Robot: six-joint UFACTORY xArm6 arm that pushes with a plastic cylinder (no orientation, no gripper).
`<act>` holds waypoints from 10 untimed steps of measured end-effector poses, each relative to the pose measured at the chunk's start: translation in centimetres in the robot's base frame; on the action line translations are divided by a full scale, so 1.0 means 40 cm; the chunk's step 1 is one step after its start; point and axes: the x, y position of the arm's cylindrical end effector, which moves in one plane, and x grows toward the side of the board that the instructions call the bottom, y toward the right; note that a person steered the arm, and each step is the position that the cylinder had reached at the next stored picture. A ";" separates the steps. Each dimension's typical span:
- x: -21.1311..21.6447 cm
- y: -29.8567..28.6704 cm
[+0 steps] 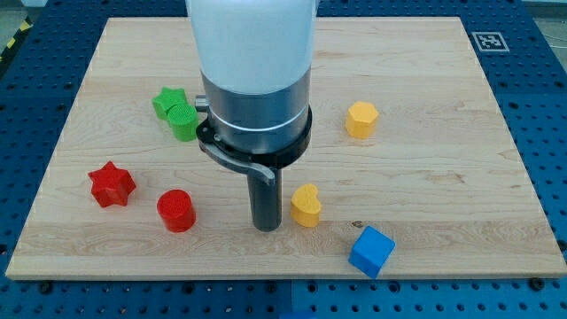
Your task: Slide the yellow heart to the bottom right of the yellow hexagon
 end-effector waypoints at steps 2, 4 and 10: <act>0.031 0.000; 0.040 0.101; -0.214 0.226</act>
